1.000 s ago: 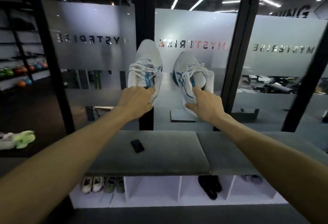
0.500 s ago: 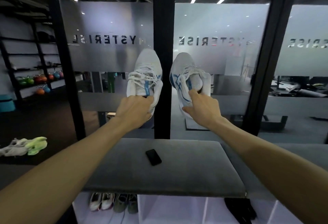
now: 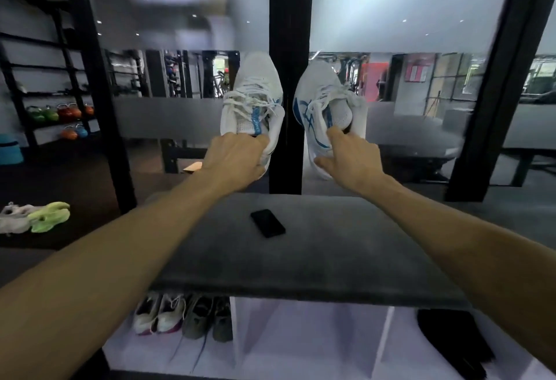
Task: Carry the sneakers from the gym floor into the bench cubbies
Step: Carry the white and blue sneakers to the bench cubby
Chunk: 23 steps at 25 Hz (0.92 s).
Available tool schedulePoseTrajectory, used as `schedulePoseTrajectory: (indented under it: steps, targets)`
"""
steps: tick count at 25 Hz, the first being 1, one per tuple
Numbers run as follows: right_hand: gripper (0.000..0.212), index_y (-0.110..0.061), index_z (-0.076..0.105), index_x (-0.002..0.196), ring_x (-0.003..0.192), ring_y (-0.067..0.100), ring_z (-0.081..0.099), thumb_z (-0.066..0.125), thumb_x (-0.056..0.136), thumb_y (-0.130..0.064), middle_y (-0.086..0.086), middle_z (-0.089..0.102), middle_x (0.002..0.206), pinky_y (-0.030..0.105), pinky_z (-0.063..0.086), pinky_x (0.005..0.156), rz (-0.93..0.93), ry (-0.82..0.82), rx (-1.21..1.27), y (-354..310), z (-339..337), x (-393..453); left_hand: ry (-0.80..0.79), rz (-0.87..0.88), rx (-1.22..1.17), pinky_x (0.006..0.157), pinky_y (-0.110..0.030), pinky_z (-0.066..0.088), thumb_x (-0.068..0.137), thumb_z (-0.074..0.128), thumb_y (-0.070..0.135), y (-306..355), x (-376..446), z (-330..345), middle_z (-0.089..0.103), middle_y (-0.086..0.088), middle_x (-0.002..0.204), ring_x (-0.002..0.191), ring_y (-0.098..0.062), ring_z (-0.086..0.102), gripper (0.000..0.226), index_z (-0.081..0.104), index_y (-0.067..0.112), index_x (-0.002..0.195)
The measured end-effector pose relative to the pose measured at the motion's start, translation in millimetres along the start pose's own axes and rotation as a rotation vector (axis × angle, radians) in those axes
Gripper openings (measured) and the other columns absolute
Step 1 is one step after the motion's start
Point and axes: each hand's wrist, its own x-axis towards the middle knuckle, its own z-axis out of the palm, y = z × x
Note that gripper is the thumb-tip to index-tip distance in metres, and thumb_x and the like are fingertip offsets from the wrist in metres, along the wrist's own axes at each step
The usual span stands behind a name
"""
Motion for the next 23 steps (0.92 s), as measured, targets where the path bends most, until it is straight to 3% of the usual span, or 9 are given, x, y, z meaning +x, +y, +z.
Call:
schedulePoseTrajectory:
  steps: [3,9,14,23]
  targets:
    - [0.035,-0.017,0.034,0.09,0.067,0.024,0.044,0.062,0.086,-0.037,0.003,0.05,0.076,0.035,0.036,0.058,0.038,-0.029,0.006,-6,42,-45,-0.018,-0.012,-0.028,0.06,-0.035,0.031,0.086,0.058,0.039,13,-42,41,0.064,-0.011,0.1,0.086,-0.036,0.059,0.035,0.047,0.017,0.112]
    - [0.035,-0.014,0.042,0.102,0.08,0.03,0.058,0.062,0.087,-0.039,0.008,0.061,0.091,0.034,0.038,0.059,0.071,-0.175,0.008,-35,105,-172,-0.154,0.002,-0.119,0.062,-0.034,0.031,0.085,0.058,0.039,48,-161,103,0.063,-0.01,0.101,0.086,-0.036,0.058,0.029,0.047,0.018,0.103]
    - [0.036,-0.015,0.046,0.11,0.087,0.029,0.062,0.063,0.087,-0.037,0.009,0.064,0.103,0.035,0.044,0.065,0.113,-0.283,0.043,-57,129,-281,-0.233,0.031,-0.17,0.063,-0.033,0.035,0.087,0.057,0.038,89,-259,124,0.063,-0.01,0.105,0.089,-0.034,0.059,0.034,0.049,0.017,0.112]
    - [0.032,-0.018,0.043,0.099,0.066,0.021,0.048,0.065,0.085,-0.037,0.0,0.057,0.085,0.032,0.041,0.059,0.179,-0.42,0.032,-56,179,-416,-0.359,0.072,-0.202,0.06,-0.032,0.034,0.084,0.058,0.038,160,-366,182,0.064,-0.008,0.101,0.086,-0.033,0.06,0.029,0.052,0.019,0.105]
